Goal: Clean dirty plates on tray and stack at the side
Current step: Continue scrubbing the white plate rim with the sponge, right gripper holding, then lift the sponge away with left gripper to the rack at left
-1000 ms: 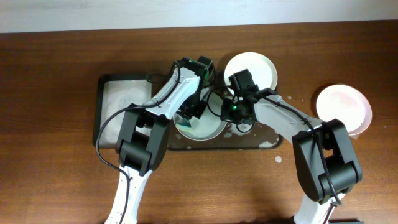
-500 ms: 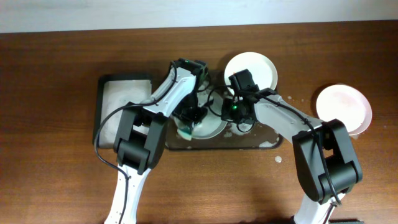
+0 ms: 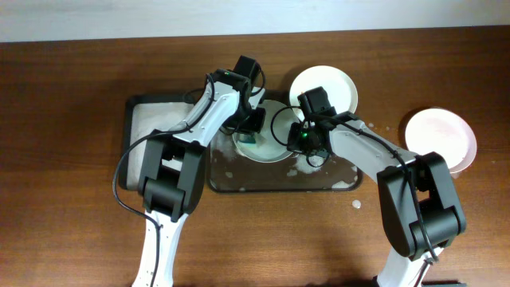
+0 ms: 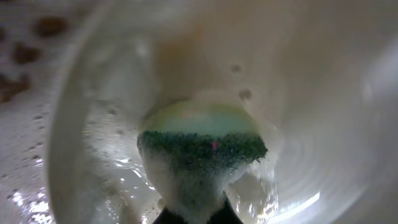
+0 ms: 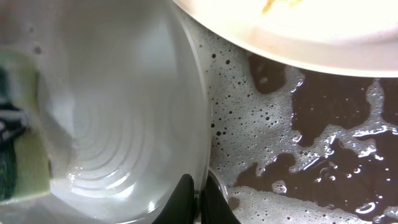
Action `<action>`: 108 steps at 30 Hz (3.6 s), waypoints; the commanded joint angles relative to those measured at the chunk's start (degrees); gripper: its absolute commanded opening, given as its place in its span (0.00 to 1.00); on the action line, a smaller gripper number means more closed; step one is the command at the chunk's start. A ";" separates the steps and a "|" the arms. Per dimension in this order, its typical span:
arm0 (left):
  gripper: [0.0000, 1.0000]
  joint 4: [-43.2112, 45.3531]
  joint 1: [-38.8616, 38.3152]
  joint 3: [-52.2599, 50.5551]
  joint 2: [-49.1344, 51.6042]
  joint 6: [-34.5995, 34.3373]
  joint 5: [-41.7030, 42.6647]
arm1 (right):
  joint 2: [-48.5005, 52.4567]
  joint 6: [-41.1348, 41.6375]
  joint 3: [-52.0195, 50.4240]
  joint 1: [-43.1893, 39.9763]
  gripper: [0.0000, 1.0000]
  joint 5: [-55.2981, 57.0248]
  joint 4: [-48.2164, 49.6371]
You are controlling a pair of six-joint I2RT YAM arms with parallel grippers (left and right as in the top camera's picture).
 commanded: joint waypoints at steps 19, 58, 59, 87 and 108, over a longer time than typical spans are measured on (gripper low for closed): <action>0.01 5.70 0.57 -1.57 4.76 -11.98 -20.81 | 0.35 -1.44 -0.42 5.09 0.04 -3.30 -0.85; 0.01 5.16 4.26 -1.57 4.76 5.09 -6.56 | 0.35 -1.49 -0.42 4.94 0.04 -3.34 -0.35; 0.01 4.59 4.35 -1.57 4.76 1.97 -10.71 | 0.35 -1.49 -0.42 4.94 0.04 -3.34 -0.35; 0.00 -2.82 2.16 -1.60 4.76 17.29 2.36 | 0.35 -1.49 -0.42 4.92 0.04 -3.34 -0.28; 0.01 -25.73 2.34 10.08 2.47 -5.86 -13.79 | 0.35 -1.27 -0.42 3.17 0.04 -4.55 -0.52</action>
